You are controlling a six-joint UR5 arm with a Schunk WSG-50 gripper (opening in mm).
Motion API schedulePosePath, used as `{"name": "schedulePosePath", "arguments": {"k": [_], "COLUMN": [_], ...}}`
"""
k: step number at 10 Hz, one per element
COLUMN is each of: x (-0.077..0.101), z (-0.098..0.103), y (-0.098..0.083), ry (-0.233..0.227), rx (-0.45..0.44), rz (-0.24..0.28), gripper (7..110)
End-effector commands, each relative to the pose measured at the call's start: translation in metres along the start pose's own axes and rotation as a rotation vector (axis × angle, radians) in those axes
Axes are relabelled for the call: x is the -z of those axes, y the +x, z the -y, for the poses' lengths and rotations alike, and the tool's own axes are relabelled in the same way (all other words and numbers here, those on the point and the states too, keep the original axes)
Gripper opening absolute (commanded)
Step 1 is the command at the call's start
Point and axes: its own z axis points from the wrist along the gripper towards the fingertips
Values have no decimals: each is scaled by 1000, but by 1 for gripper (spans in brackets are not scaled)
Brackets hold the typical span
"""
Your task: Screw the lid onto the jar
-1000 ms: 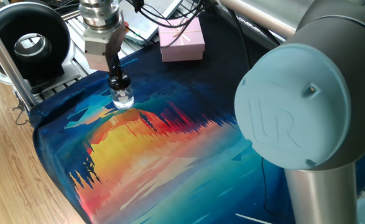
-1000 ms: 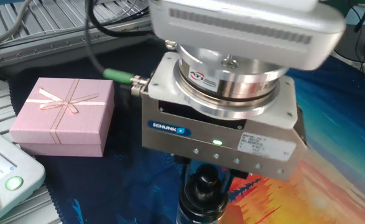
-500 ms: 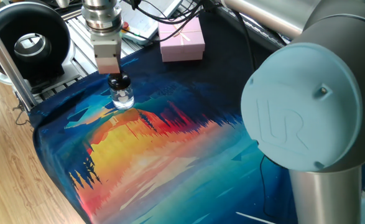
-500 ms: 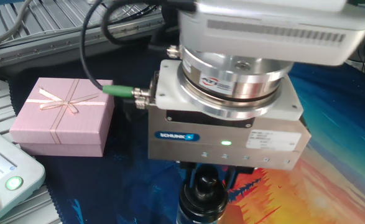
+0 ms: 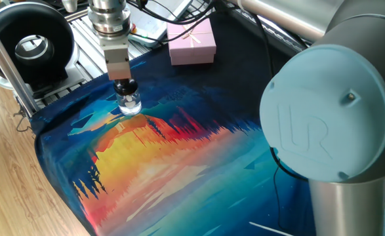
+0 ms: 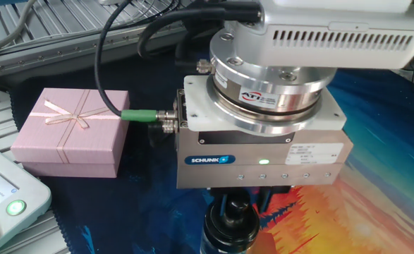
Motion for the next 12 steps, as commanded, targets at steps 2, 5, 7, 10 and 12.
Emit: {"name": "schedulePosePath", "arguments": {"k": [2,5,7,10,12], "x": [-4,-5,2,2,-2], "z": [6,10,13,10,9], "y": [1,10,14,11,11], "ry": [16,42,71,62,42], "rx": [14,-31,-73,-139,-164], "rz": [22,-2,-39,-35,-15], "gripper": [22,22,22,22,22]}}
